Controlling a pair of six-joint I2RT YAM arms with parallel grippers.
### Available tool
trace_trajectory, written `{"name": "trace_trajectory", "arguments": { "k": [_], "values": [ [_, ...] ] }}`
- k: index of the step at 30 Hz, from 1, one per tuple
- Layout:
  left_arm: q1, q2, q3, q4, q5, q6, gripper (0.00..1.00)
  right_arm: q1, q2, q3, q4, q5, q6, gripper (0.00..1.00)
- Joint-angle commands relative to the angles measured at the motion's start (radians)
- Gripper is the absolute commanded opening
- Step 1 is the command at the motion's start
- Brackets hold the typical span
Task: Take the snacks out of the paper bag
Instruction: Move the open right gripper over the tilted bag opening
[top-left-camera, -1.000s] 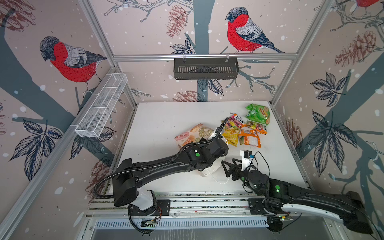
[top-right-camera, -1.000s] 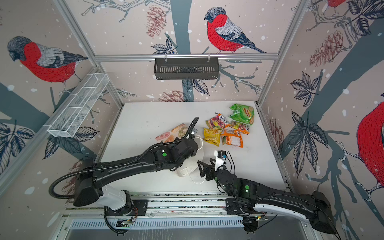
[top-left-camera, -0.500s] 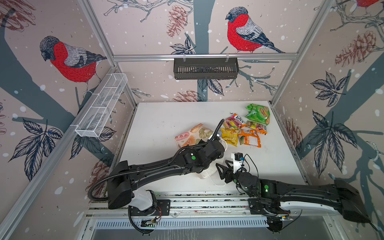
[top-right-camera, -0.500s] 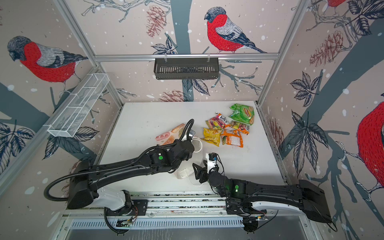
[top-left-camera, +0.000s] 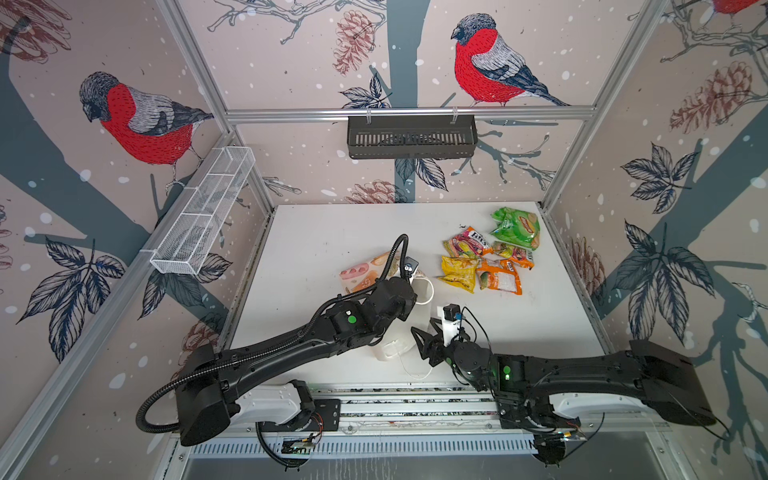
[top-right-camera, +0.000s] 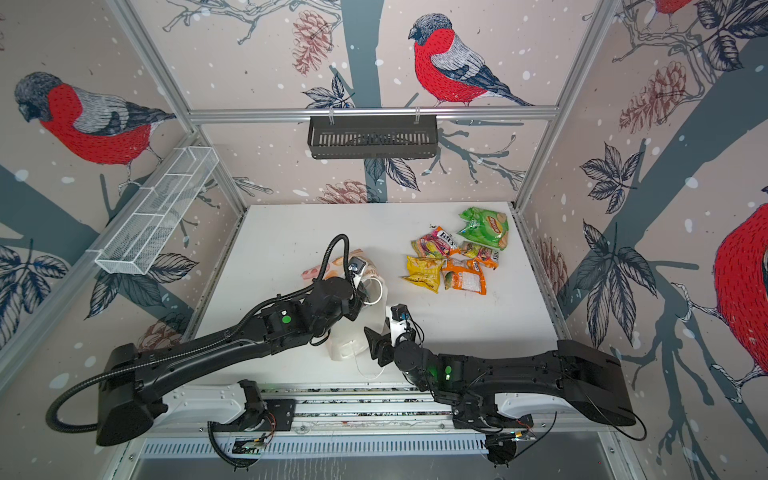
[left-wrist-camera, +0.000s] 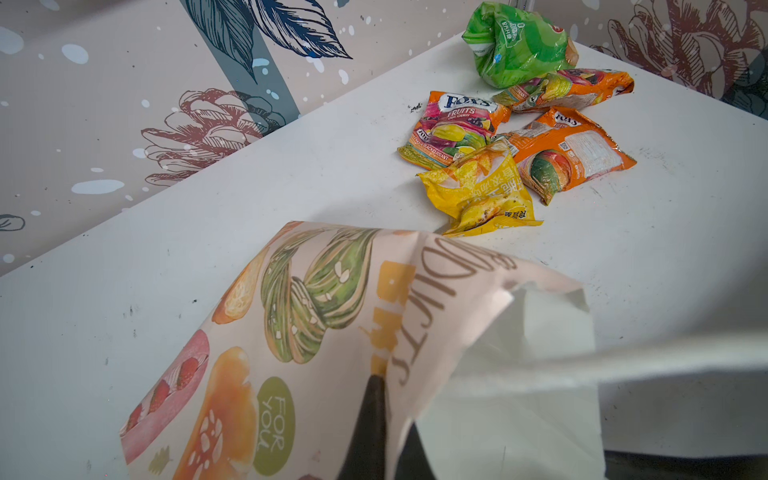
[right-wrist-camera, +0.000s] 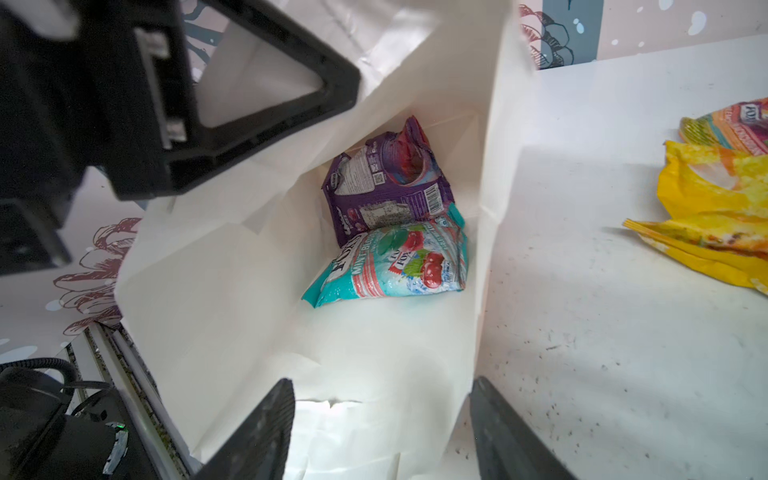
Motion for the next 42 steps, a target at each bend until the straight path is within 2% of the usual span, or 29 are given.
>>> {"name": "trace_trajectory", "arguments": {
  "k": [1, 3, 8, 17, 21, 29, 36, 42],
  "values": [
    [0.004, 0.030, 0.024, 0.002, -0.005, -0.007, 0.00, 0.004, 0.020, 0.011, 0.083, -0.046, -0.056, 0.68],
    [0.007, 0.061, 0.046, -0.015, -0.007, -0.017, 0.00, 0.004, 0.038, 0.008, 0.115, -0.071, -0.076, 0.73],
    [0.008, 0.088, 0.085, -0.019, 0.011, -0.008, 0.00, 0.002, 0.086, 0.026, 0.162, -0.095, -0.121, 0.73],
    [0.020, 0.025, 0.073, -0.019, 0.025, 0.021, 0.00, -0.038, 0.182, 0.084, 0.165, -0.116, -0.121, 0.72],
    [0.022, -0.031, 0.007, 0.008, 0.010, 0.048, 0.00, -0.040, 0.206, 0.103, 0.146, -0.111, -0.101, 0.65],
    [0.036, -0.101, -0.063, 0.033, 0.020, 0.070, 0.00, -0.046, 0.224, 0.125, 0.125, -0.118, -0.084, 0.61],
    [0.042, -0.100, -0.072, 0.035, 0.023, 0.070, 0.00, -0.044, 0.252, 0.150, 0.113, -0.126, -0.085, 0.58],
    [0.062, -0.046, -0.012, 0.002, 0.038, 0.011, 0.00, -0.043, 0.293, 0.165, 0.120, -0.132, -0.104, 0.58]
  ]
}}
